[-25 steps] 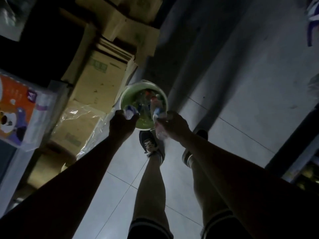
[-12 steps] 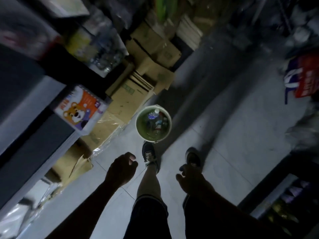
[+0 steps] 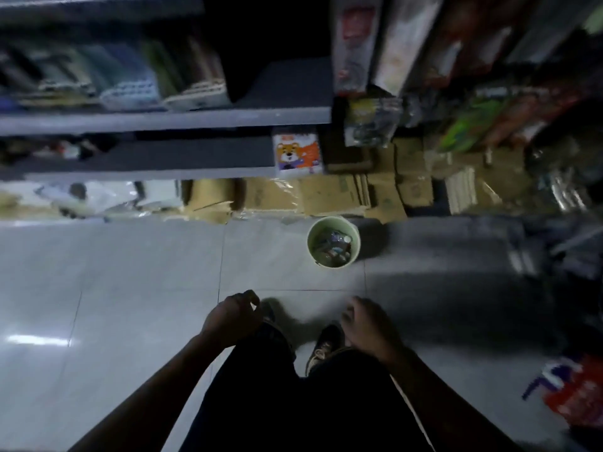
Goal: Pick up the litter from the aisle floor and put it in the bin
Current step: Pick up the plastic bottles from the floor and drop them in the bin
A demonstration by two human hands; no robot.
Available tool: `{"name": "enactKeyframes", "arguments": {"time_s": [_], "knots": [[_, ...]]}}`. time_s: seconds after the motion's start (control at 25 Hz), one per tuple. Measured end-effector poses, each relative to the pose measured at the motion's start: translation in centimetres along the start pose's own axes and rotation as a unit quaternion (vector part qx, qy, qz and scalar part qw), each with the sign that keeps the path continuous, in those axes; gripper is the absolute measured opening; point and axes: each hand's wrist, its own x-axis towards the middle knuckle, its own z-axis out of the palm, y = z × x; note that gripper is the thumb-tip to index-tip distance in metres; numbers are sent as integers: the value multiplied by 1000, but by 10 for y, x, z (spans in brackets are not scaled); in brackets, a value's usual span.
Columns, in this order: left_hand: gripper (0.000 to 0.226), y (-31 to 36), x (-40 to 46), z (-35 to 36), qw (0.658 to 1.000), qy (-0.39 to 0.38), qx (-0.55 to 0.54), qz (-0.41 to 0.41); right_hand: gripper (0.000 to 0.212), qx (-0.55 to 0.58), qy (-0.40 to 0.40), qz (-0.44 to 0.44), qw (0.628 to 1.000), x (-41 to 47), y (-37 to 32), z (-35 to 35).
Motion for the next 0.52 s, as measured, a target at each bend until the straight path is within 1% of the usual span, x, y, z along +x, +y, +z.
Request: {"name": "enactKeyframes", "arguments": {"time_s": [0.08, 0.2, 0.28, 0.4, 0.52], "knots": [[26, -31, -41, 15, 997, 12, -52, -53, 22, -43, -20, -21, 999, -10, -13, -6], [26, -81, -99, 44, 984, 41, -130, -118, 13, -128, -54, -76, 987, -22, -45, -2], [27, -111, -136, 65, 968, 59, -182, -160, 17, -172, -75, -124, 974, -28, -68, 8], [25, -155, -197, 98, 930, 102, -269, -229, 33, -251, -117, -187, 942, -44, -110, 40], [23, -189, -257, 134, 881, 143, -340, -297, 34, -313, -142, -237, 908, -68, -150, 72]]}}
